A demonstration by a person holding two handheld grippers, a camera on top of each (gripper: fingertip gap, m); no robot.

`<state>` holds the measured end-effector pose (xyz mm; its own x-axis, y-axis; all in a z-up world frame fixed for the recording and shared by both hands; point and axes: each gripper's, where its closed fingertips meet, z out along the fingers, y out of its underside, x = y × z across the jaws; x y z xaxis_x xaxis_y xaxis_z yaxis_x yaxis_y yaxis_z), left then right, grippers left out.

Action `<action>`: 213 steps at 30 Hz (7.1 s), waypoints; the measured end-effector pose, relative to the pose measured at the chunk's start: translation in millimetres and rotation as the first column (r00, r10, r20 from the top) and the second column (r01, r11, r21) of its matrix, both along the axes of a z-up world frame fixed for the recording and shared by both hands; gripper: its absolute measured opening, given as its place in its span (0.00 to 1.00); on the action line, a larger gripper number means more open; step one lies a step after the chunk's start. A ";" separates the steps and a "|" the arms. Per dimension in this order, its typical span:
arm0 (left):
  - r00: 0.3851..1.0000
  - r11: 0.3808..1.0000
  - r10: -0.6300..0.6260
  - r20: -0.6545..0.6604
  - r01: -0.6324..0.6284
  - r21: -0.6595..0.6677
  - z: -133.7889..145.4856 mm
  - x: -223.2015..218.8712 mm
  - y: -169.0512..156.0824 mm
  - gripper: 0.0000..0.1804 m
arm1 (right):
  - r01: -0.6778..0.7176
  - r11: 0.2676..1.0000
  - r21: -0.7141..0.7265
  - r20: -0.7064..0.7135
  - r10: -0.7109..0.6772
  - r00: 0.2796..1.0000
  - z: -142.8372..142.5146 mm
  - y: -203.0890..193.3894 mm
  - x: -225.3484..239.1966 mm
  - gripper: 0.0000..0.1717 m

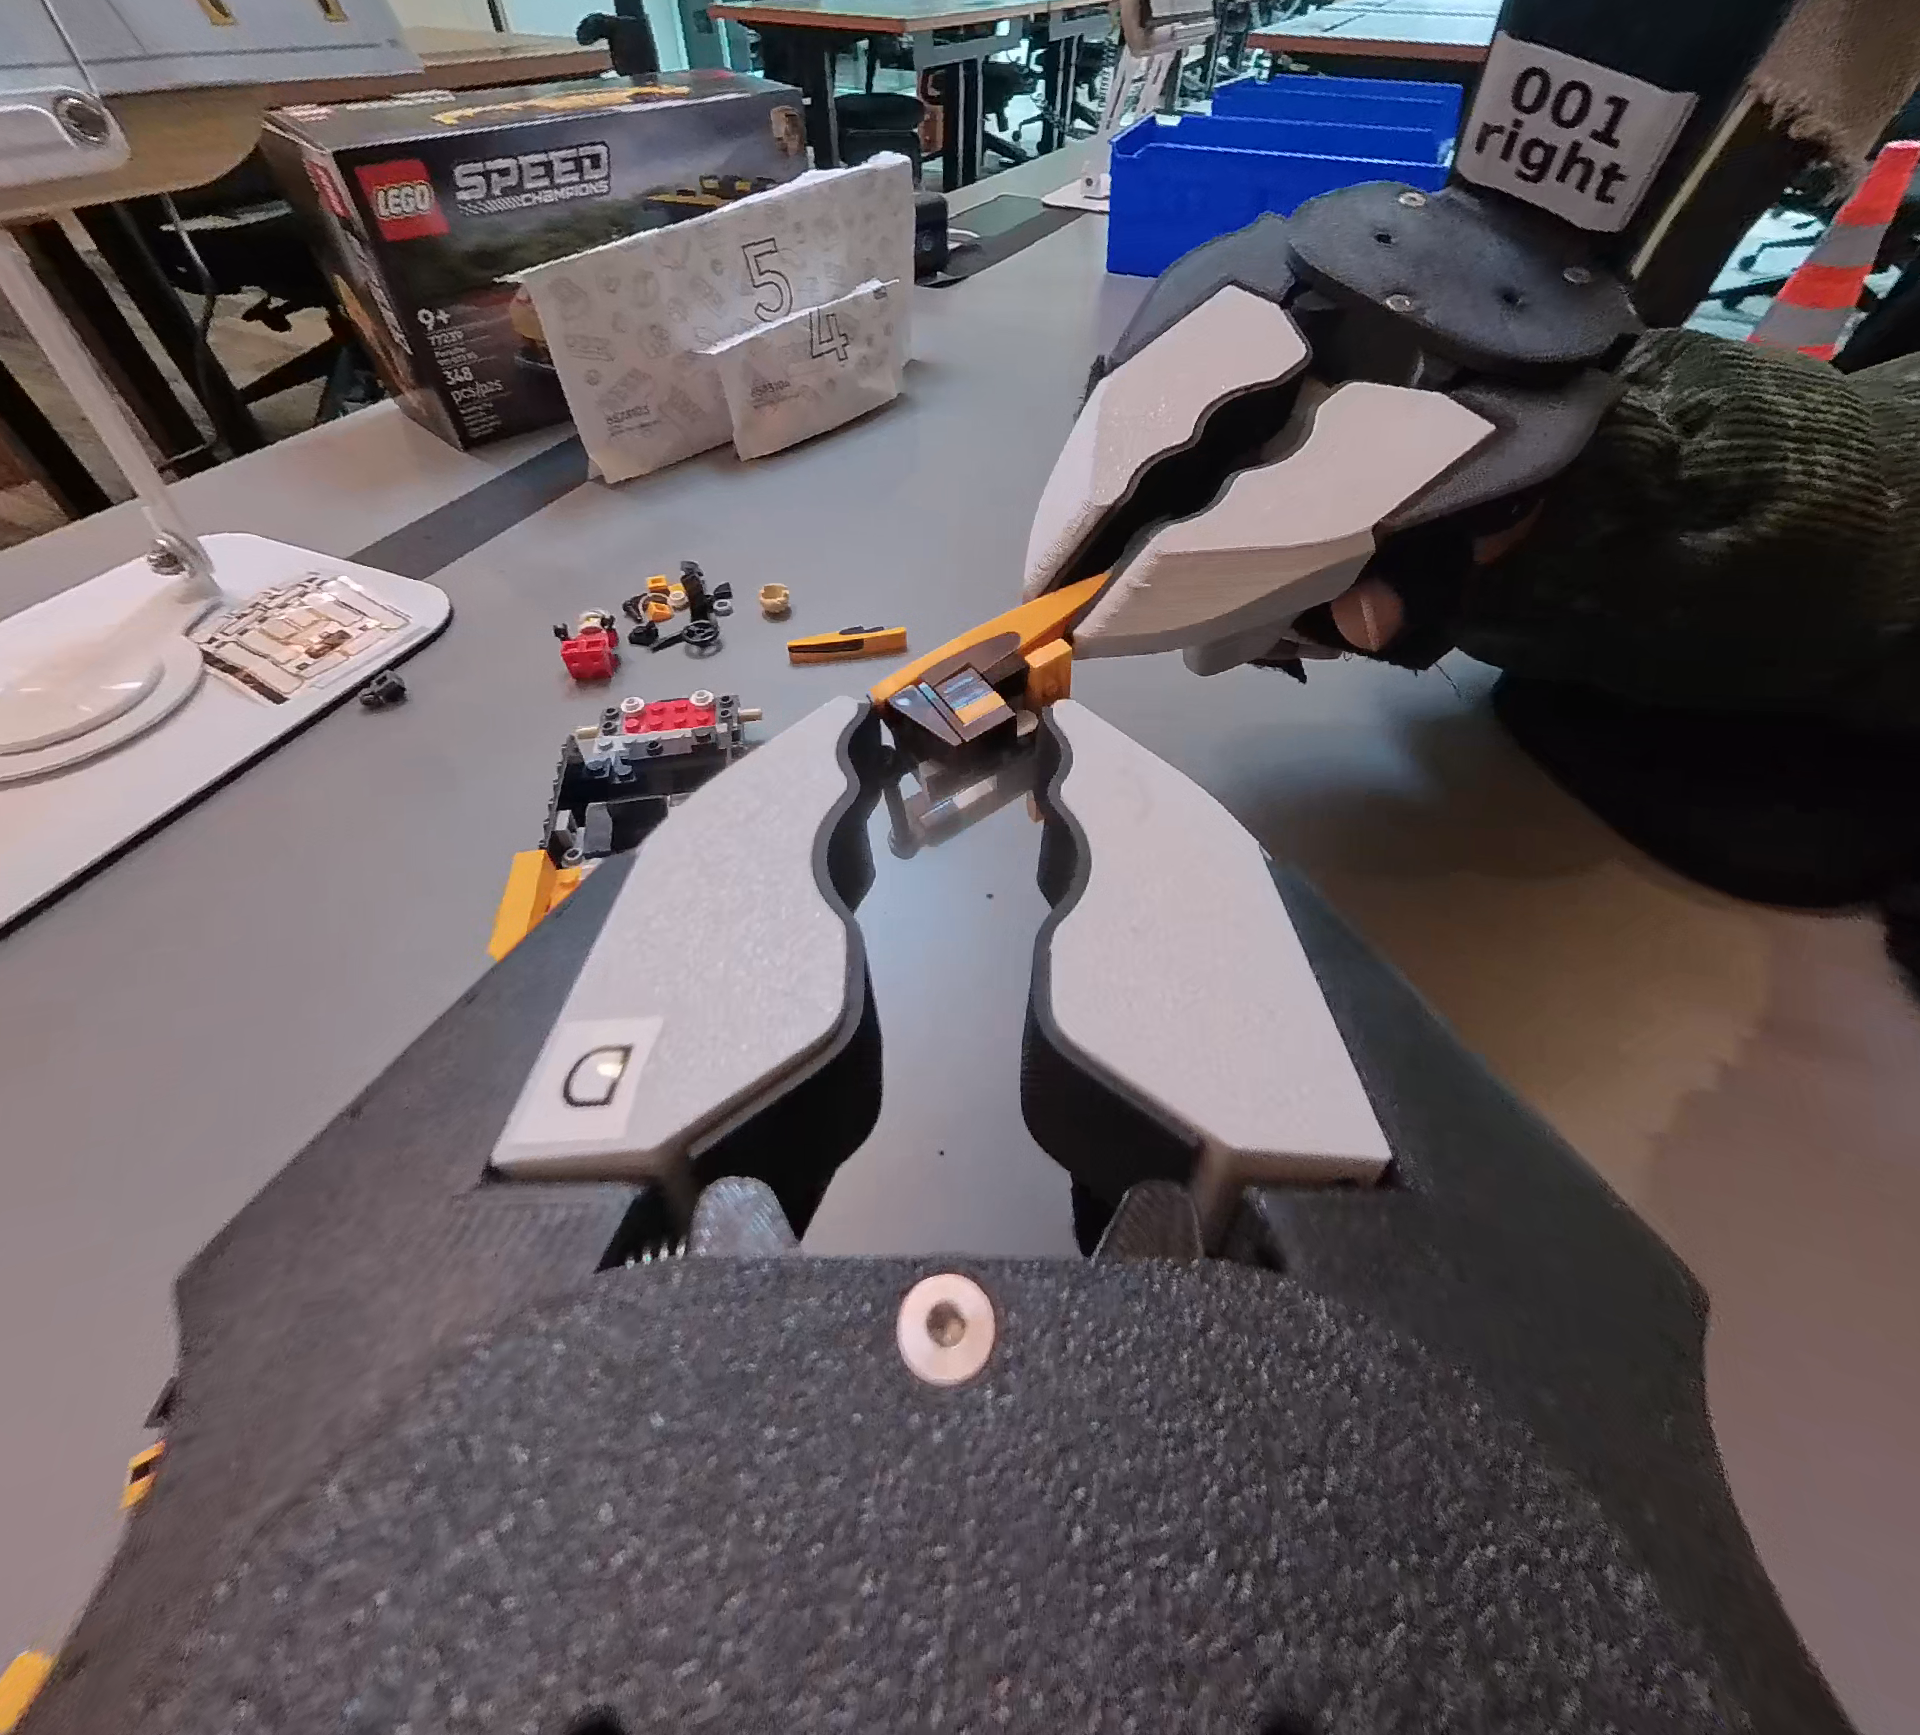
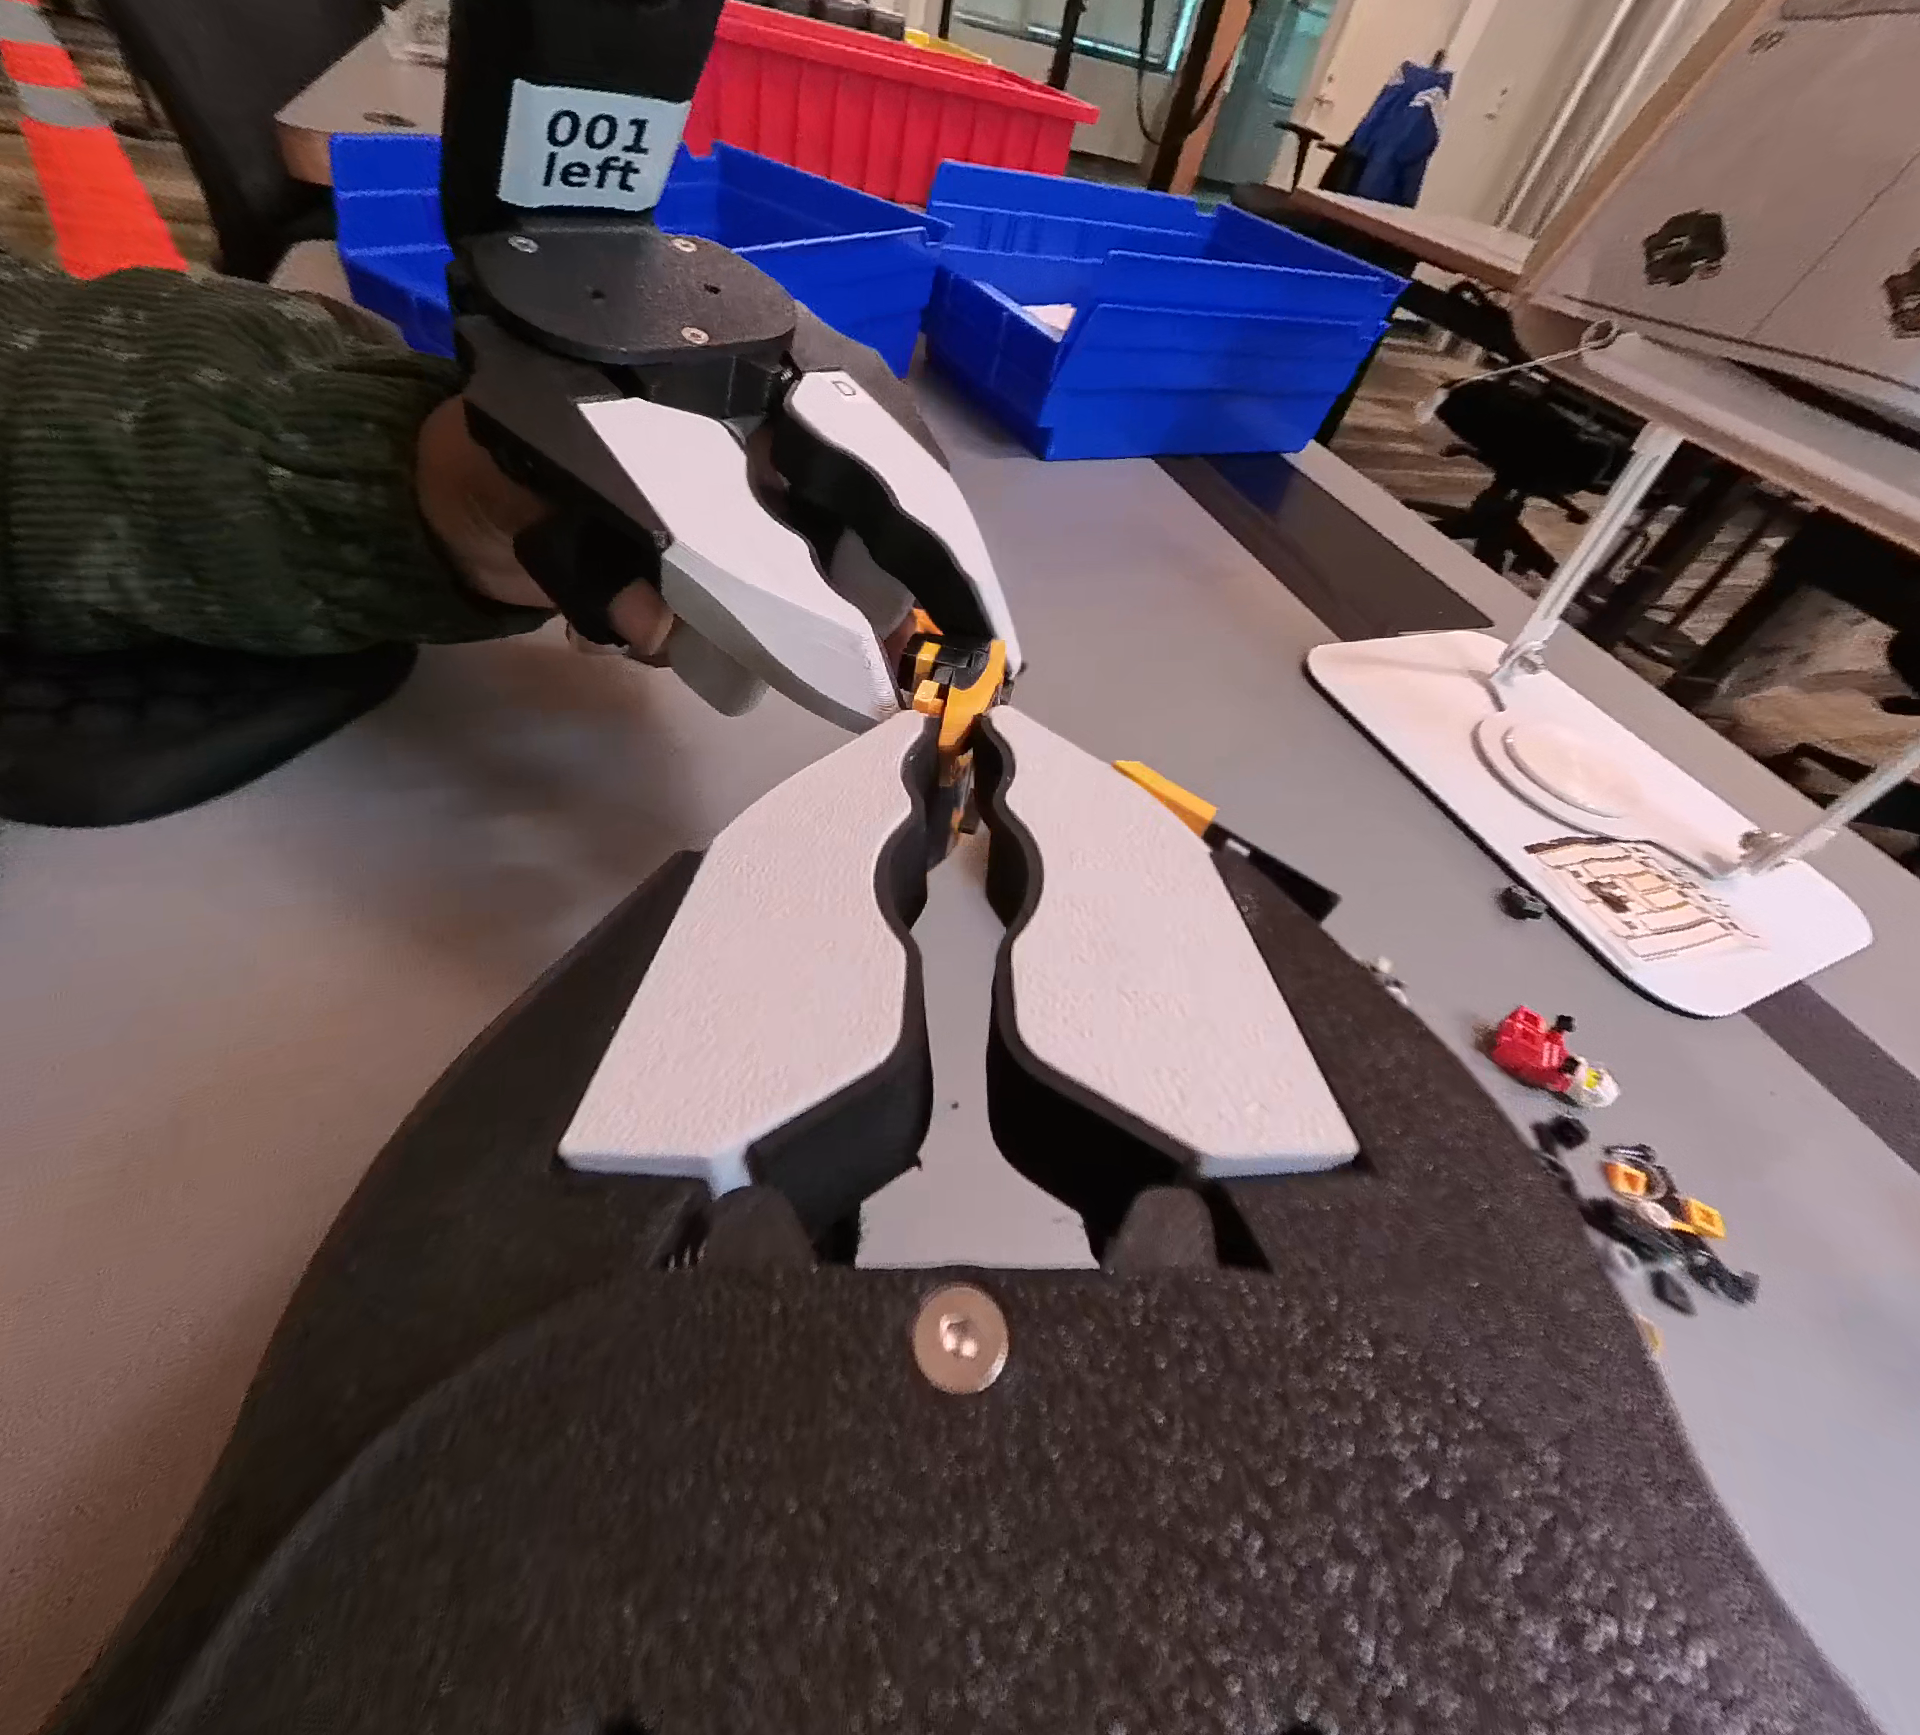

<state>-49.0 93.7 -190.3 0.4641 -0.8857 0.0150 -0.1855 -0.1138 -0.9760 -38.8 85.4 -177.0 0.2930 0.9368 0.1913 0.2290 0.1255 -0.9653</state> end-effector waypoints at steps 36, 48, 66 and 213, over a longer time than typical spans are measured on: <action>0.984 0.986 -0.167 0.053 0.166 0.026 5.2 11.5 -21.9 0.15 | 0.091 0.991 0.102 0.208 -0.111 0.972 -5.4 29.4 40.8 0.03; 0.976 0.980 -0.176 -0.125 0.163 -0.111 -41.2 13.7 -17.3 0.14 | -0.154 0.982 0.107 0.655 0.048 0.754 -104.9 -0.2 35.0 0.03; 0.921 0.855 -0.158 0.356 0.308 -0.417 -5.1 15.1 -18.5 0.17 | -0.053 0.993 0.107 0.132 0.039 0.990 -13.9 1.6 14.7 0.03; 0.663 0.603 -0.480 0.575 0.725 -0.332 35.9 32.0 -92.6 0.09 | -0.530 0.847 -0.044 -0.224 0.509 0.831 24.0 -75.9 11.4 0.10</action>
<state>-17.0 1.0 -154.4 -0.3378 -0.7473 0.5722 -0.0232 -0.6012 -0.7988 -27.4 9.5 -153.0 -0.2215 0.9720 0.0789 -0.0376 0.0724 -0.9967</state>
